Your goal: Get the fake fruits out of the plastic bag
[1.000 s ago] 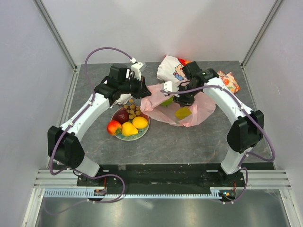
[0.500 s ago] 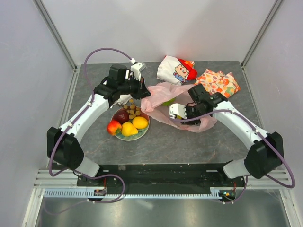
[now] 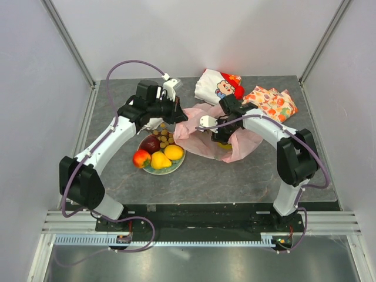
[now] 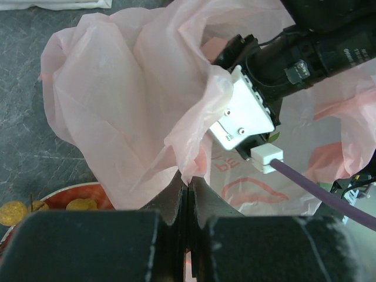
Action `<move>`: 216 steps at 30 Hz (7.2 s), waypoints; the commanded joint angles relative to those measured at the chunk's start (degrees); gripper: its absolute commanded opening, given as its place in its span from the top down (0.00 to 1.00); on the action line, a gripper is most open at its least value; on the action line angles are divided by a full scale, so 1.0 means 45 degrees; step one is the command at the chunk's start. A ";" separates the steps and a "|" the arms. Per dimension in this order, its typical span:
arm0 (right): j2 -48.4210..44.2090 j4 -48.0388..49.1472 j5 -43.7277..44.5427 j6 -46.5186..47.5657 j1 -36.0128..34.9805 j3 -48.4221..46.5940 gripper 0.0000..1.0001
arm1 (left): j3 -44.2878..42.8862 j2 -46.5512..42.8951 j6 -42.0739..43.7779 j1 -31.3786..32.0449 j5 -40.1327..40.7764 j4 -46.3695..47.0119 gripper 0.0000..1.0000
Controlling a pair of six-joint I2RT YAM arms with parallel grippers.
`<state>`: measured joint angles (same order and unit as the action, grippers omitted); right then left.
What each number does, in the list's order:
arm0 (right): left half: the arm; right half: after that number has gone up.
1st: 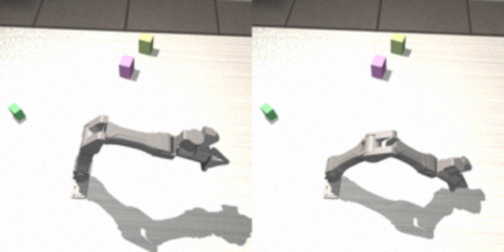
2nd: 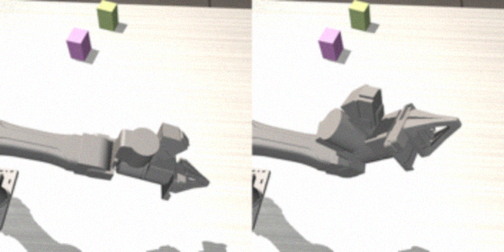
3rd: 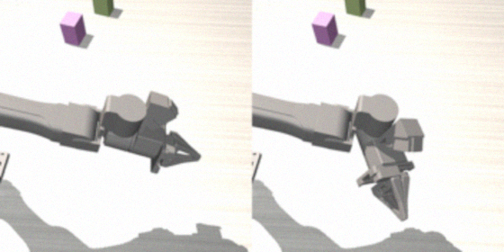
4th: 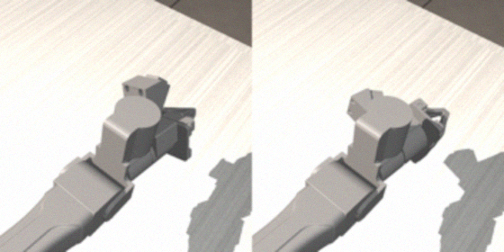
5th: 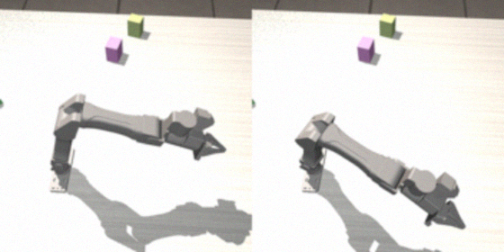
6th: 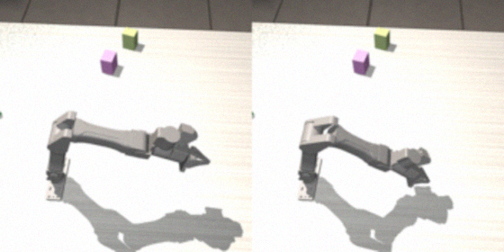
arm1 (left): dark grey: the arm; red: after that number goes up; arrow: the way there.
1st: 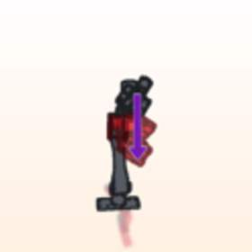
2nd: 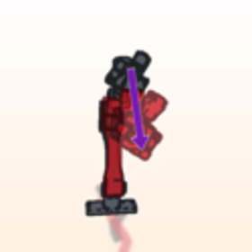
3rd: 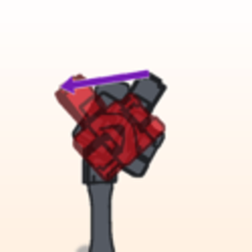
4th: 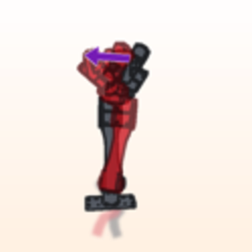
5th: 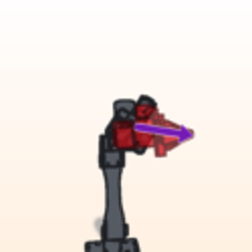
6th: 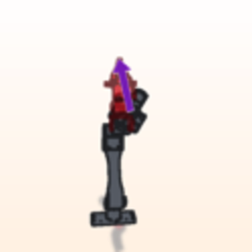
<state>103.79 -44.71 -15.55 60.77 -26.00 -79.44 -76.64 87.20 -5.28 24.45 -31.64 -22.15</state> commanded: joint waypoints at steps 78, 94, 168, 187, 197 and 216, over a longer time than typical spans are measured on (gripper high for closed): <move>-0.0482 -0.3305 -0.0698 -0.8292 0.0466 -0.5203 0.60 | -0.0859 0.0505 -0.1207 -0.0295 0.0019 0.0997 0.98; -0.3361 -0.1610 -0.2092 -0.5381 -0.3770 -0.3812 0.59 | -0.2810 -0.0019 -0.1346 -0.1347 0.0233 0.0275 0.35; -0.0384 -0.0611 -0.0686 -0.8957 -0.3424 -0.9068 0.18 | -0.1230 -0.2993 -0.1312 -0.4223 -0.1444 0.0763 0.30; -0.1033 -0.1138 0.0526 -0.8701 -0.1117 -0.3558 0.47 | -0.2577 0.1422 0.3945 -0.0941 0.0350 -0.3338 0.28; 0.0722 -0.1704 0.0819 -0.8271 -0.0571 -0.3850 0.48 | -0.3905 0.1620 0.4199 -0.0784 0.2343 -0.2910 0.23; 0.3595 -0.1297 0.1032 -0.8876 0.0308 -0.6465 0.43 | -0.5214 0.4001 0.3652 -0.0667 -0.0079 -0.5820 0.23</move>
<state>117.49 -52.95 -12.86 23.11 -25.85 -104.27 -99.48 104.86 10.98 21.15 -30.26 -47.03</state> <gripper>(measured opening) 0.548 0.856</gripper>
